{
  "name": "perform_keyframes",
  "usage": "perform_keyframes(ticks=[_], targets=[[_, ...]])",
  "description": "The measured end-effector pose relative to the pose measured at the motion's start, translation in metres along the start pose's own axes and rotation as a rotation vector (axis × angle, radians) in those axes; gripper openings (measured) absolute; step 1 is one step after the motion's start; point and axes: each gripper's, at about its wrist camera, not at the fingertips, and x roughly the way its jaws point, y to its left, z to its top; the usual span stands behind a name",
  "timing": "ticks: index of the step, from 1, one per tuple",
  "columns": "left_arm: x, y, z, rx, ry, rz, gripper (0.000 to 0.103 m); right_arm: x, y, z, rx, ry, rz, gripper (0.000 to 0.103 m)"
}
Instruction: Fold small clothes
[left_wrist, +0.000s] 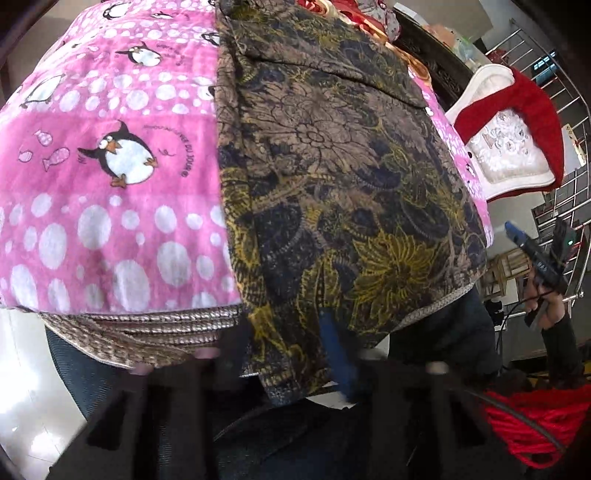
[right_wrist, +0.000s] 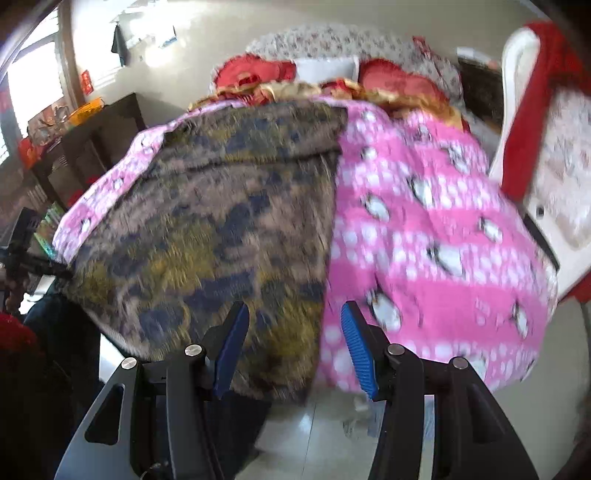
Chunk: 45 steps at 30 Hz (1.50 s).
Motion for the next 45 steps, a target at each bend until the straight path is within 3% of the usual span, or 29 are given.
perform_keyframes(ticks=[6, 11, 14, 17, 20, 22, 26, 28, 29, 30, 31, 33, 37, 45], targets=[[0.003, -0.001, -0.002, -0.028, -0.019, 0.037, 0.012, 0.026, -0.028, -0.030, 0.117, 0.029, 0.083, 0.057], [0.003, -0.005, -0.002, -0.023, -0.029, 0.059, 0.012, 0.042, -0.028, -0.030, 0.088, -0.007, 0.194, 0.057], [0.001, -0.010, -0.003, -0.011, -0.044, 0.067, 0.007, 0.046, -0.024, -0.025, 0.062, -0.017, 0.280, 0.056], [-0.004, -0.009, -0.003, -0.011, -0.054, 0.055, 0.006, 0.054, -0.020, -0.025, 0.043, 0.023, 0.379, 0.050], [-0.005, -0.010, -0.002, -0.006, -0.058, 0.060, 0.006, 0.059, -0.032, -0.026, 0.089, 0.019, 0.389, 0.032], [0.000, -0.010, -0.002, -0.002, -0.044, 0.064, 0.010, 0.061, -0.041, -0.027, 0.154, 0.024, 0.446, 0.031], [0.006, -0.014, -0.001, 0.009, -0.040, 0.056, 0.028, 0.065, -0.044, -0.028, 0.186, 0.027, 0.456, 0.027], [0.006, -0.015, 0.000, 0.008, -0.044, 0.055, 0.029, 0.069, -0.048, -0.029, 0.229, 0.030, 0.473, 0.026], [0.006, -0.014, 0.000, 0.007, -0.045, 0.052, 0.027, 0.071, -0.050, -0.028, 0.249, 0.034, 0.479, 0.026], [0.006, -0.014, 0.001, 0.006, -0.047, 0.055, 0.013, 0.072, -0.051, -0.028, 0.268, 0.041, 0.483, 0.026], [0.006, -0.013, 0.001, 0.005, -0.047, 0.061, 0.006, 0.073, -0.052, -0.028, 0.287, 0.050, 0.487, 0.026], [0.003, -0.011, 0.001, -0.012, -0.055, 0.045, 0.004, 0.074, -0.054, -0.027, 0.309, 0.071, 0.494, 0.026], [-0.014, -0.020, -0.002, 0.014, -0.080, 0.033, 0.003, 0.053, -0.033, -0.017, 0.183, 0.096, 0.505, 0.010], [-0.087, -0.023, 0.006, 0.010, -0.264, -0.067, 0.002, -0.032, -0.021, 0.016, 0.080, -0.086, 0.555, 0.008]])
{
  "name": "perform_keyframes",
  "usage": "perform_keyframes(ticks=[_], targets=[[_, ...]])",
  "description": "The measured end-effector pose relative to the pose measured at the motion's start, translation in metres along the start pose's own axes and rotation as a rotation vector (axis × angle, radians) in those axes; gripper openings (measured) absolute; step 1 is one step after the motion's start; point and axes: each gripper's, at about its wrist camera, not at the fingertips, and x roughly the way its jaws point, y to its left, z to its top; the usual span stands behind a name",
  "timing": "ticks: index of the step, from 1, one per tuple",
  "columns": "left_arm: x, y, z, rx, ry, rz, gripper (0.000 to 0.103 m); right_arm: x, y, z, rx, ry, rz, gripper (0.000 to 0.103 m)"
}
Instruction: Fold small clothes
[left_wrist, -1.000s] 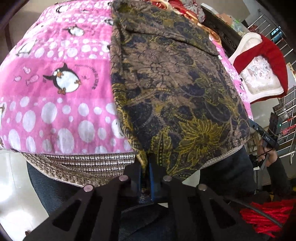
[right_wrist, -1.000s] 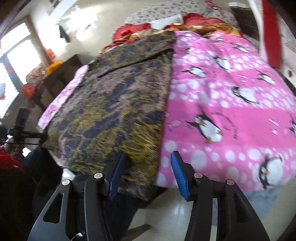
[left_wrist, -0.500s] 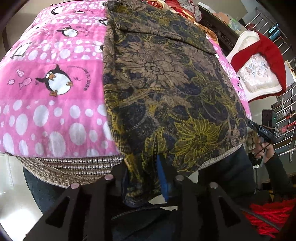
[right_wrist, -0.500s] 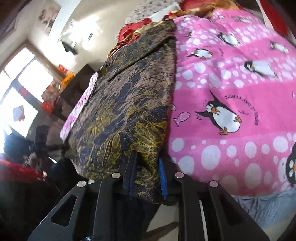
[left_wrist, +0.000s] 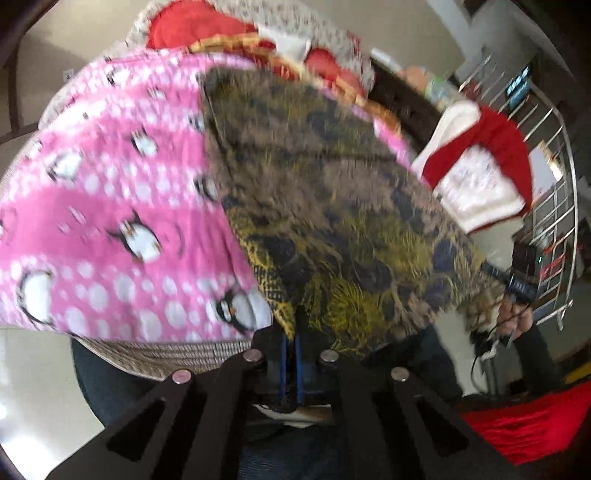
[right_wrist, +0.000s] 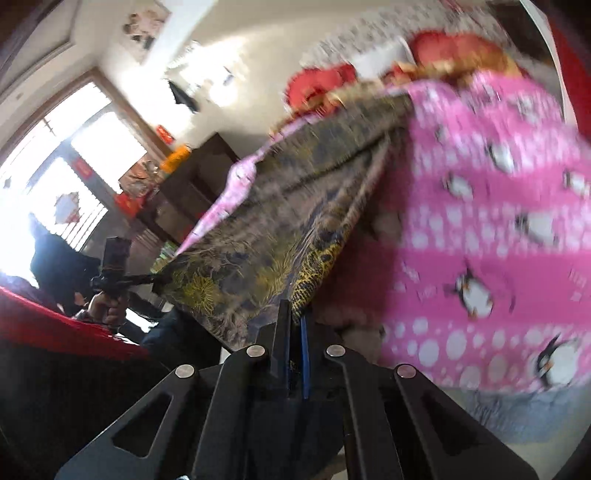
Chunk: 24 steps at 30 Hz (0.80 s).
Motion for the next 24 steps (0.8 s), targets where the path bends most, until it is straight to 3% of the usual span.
perform_keyframes(ticks=[6, 10, 13, 17, 24], targets=[[-0.049, 0.005, -0.010, 0.006, -0.079, -0.018, 0.002, -0.033, 0.039, 0.007, -0.131, -0.005, -0.014, 0.008], [-0.088, -0.011, -0.022, 0.053, -0.129, -0.071, 0.002, -0.067, 0.059, 0.013, -0.211, -0.041, -0.004, 0.008], [-0.099, -0.024, -0.012, 0.087, -0.171, -0.084, 0.003, -0.077, 0.063, 0.029, -0.261, -0.073, -0.036, 0.008], [-0.077, -0.022, 0.028, 0.092, -0.210, -0.022, 0.003, -0.055, 0.037, 0.062, -0.230, -0.112, -0.087, 0.008], [0.020, 0.014, 0.108, 0.042, -0.180, 0.140, 0.003, 0.032, -0.032, 0.112, -0.096, -0.094, -0.259, 0.008]])
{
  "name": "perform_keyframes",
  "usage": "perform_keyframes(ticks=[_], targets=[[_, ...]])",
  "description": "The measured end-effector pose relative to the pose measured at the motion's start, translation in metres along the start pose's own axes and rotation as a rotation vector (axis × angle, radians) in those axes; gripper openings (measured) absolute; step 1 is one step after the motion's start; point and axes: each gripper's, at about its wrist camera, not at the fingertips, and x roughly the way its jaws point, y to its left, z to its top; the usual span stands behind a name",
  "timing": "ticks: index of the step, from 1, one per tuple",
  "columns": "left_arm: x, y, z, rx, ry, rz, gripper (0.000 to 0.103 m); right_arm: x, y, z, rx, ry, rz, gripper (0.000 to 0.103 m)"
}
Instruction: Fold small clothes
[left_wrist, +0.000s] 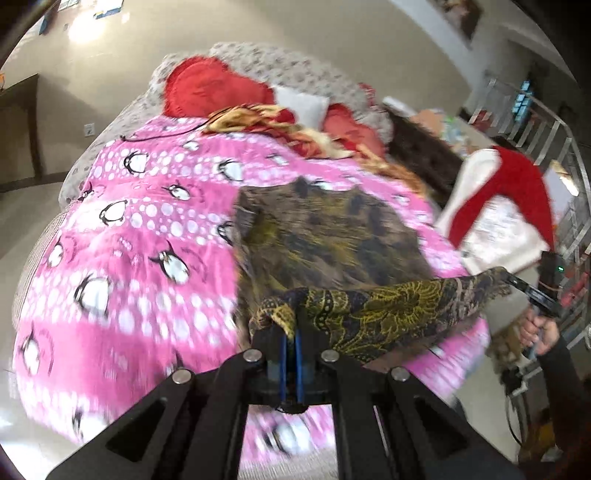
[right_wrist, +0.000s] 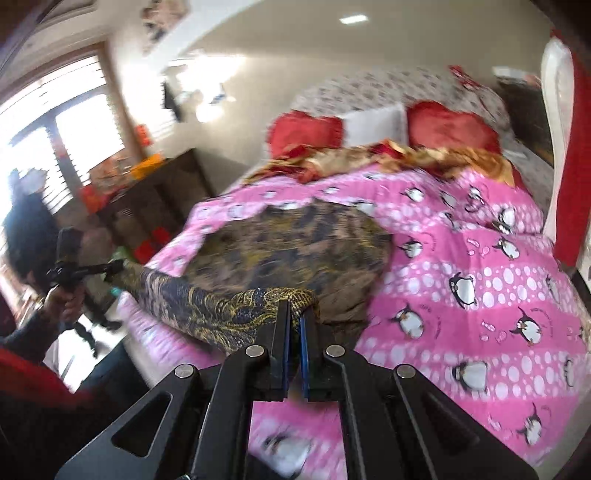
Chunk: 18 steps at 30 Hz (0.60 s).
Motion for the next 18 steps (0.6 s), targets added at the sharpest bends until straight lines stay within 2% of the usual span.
perform_keyframes(ticks=[3, 12, 15, 18], targets=[[0.044, 0.012, 0.025, -0.007, 0.009, 0.039, 0.003, 0.041, -0.019, 0.014, 0.052, 0.008, -0.067, 0.008], [0.121, 0.030, 0.102, -0.025, 0.015, 0.095, 0.003, 0.115, -0.054, 0.066, 0.129, 0.012, -0.223, 0.008], [0.147, 0.035, 0.118, -0.002, 0.051, 0.129, 0.003, 0.135, -0.064, 0.080, 0.146, 0.032, -0.250, 0.008], [0.174, 0.043, 0.123, 0.000, 0.106, 0.159, 0.004, 0.159, -0.073, 0.087, 0.173, 0.098, -0.277, 0.008]])
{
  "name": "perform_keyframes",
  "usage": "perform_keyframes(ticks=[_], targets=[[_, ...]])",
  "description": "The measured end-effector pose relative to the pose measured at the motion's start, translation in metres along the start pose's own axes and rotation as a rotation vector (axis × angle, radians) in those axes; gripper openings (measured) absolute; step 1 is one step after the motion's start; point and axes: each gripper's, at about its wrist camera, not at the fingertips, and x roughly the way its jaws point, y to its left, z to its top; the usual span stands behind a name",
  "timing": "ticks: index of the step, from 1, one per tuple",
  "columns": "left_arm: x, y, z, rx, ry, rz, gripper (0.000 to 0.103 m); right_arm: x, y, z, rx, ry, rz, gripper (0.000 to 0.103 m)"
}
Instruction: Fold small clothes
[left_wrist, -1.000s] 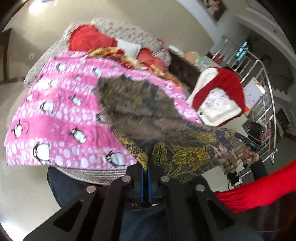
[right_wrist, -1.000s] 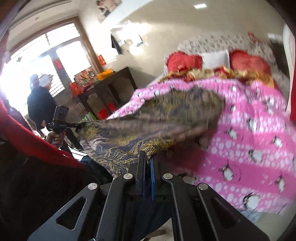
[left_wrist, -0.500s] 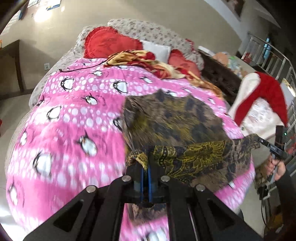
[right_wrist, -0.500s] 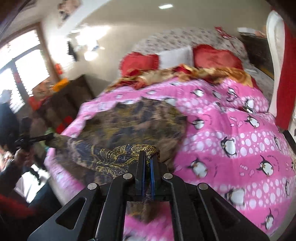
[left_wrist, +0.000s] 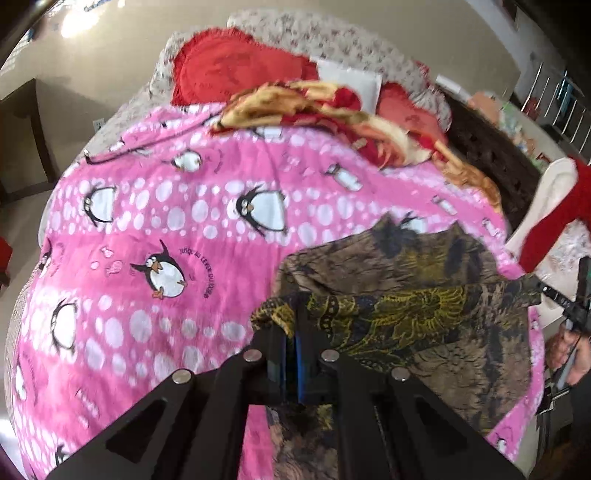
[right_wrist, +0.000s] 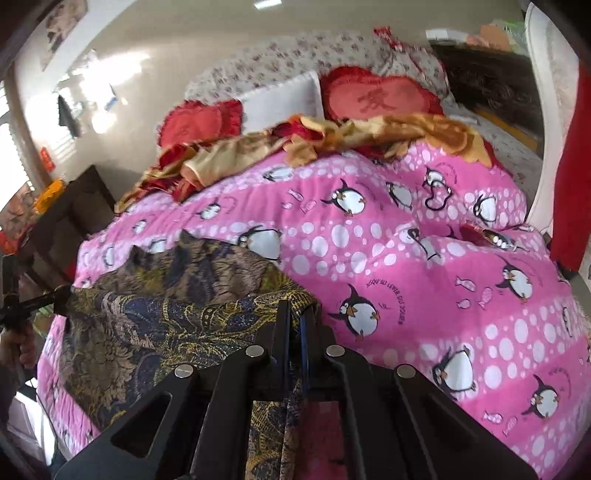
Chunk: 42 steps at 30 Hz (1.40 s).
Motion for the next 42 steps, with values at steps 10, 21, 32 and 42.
perform_keyframes(ticks=[10, 21, 32, 42], targets=[[0.049, 0.004, -0.010, -0.014, 0.064, 0.058, 0.010, 0.052, -0.015, -0.003, 0.131, 0.149, -0.065, 0.016], [-0.021, 0.010, -0.001, -0.038, -0.100, 0.148, 0.068, -0.005, -0.012, 0.011, 0.166, 0.039, -0.095, 0.018], [-0.046, -0.076, -0.059, 0.064, -0.117, -0.018, 0.068, -0.049, 0.066, -0.002, 0.079, -0.068, -0.112, 0.020], [0.015, -0.071, -0.079, 0.001, 0.029, 0.083, 0.067, 0.033, 0.097, -0.065, -0.093, 0.131, -0.129, 0.020]])
